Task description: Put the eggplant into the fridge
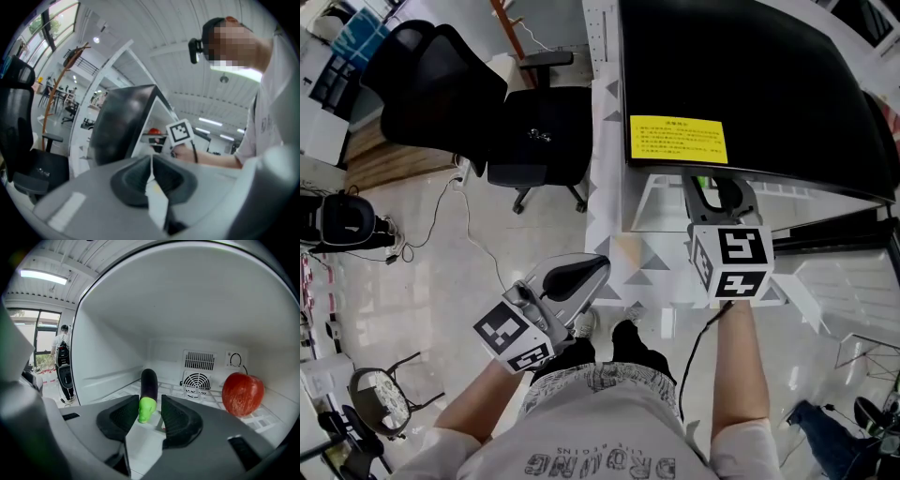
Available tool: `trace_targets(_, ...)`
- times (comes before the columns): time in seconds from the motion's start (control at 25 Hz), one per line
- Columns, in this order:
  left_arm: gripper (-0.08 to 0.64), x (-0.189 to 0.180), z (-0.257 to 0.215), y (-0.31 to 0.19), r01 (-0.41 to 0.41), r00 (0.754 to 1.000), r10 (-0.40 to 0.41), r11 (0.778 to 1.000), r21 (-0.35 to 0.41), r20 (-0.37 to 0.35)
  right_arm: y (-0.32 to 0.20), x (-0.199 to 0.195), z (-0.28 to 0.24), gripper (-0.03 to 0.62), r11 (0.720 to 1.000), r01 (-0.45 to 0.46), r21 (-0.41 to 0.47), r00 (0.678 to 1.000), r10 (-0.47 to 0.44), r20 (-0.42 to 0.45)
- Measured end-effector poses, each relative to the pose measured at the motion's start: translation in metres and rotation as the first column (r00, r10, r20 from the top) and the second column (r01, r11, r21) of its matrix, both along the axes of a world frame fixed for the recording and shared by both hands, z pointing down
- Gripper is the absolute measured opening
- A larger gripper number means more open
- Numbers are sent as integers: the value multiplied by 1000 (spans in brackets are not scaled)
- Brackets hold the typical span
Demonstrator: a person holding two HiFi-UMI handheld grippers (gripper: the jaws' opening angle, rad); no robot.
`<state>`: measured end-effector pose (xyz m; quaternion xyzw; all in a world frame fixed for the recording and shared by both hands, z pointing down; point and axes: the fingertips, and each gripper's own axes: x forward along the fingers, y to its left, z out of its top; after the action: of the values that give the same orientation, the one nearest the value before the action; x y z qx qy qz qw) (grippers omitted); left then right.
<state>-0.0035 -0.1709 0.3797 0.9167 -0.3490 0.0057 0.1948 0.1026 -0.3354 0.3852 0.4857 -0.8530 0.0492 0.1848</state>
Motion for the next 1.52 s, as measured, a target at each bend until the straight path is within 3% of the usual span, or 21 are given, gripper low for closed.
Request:
trace_targets(0.68,15,2,-7,9,-40,999,40,999,19,9,32,8,-19,141,999,-2,52,999,0,50)
trace_targets(1.52,15,0,-34,30,-102,995,101,991,92,8,112,28,-45,34,992,-66,107,994,56,91)
